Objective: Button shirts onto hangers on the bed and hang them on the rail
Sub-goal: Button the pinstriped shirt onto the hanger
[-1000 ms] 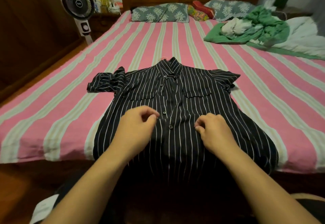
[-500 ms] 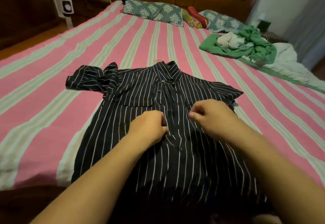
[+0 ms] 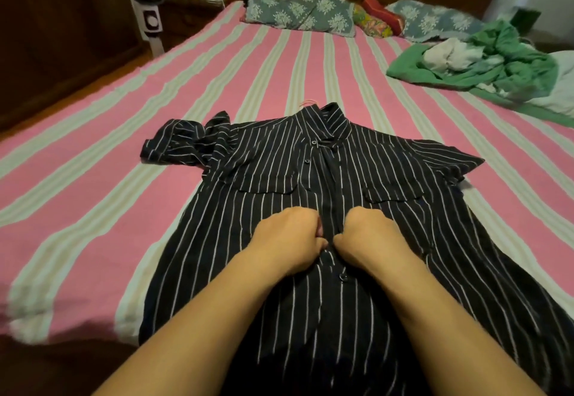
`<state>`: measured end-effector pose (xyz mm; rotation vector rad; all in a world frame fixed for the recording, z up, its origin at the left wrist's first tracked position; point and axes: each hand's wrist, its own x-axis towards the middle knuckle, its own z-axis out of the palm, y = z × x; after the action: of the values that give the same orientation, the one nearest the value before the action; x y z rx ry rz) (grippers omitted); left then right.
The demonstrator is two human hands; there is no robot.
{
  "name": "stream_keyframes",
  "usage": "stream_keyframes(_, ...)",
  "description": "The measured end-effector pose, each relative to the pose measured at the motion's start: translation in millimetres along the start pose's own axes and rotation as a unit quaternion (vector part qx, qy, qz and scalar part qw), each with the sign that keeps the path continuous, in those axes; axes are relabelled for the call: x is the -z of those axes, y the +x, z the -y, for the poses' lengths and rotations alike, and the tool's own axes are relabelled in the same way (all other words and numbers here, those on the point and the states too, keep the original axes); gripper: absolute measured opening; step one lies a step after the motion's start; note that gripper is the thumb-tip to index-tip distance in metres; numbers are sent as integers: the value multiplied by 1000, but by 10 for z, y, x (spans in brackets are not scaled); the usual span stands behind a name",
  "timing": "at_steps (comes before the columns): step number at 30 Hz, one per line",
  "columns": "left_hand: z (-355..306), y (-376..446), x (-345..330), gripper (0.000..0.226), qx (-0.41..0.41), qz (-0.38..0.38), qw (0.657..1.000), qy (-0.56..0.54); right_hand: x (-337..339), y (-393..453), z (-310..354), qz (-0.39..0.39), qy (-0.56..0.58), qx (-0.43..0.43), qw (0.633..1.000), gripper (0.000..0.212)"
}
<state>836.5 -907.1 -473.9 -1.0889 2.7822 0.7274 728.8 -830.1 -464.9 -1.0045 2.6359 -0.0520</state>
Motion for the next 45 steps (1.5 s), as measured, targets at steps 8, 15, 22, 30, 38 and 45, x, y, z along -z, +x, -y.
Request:
stream_keyframes(8,-84,33,-21,16,73,-57,994,-53,25,60,-38,-15,49,-12,999,48)
stream_keyframes(15,-86,15,-87,10,83,-93,986,-115,149,253,-104,18,68,-7,998,24)
stream_keyframes(22,-70,24,-5,16,94,-44,982,-159,145,127,-427,113,469,-3,876,26)
stream_keyframes(30,-54,29,-47,11,118,-64,878,-459,78,22,-304,108,583,8,805,9)
stream_keyframes(38,-23,1,-56,16,109,-51,837,-534,41,-25,-242,99,594,-9,798,21)
stream_keyframes(45,-34,-17,-78,17,98,-52,849,-516,9,-10,-219,94,584,-16,806,18)
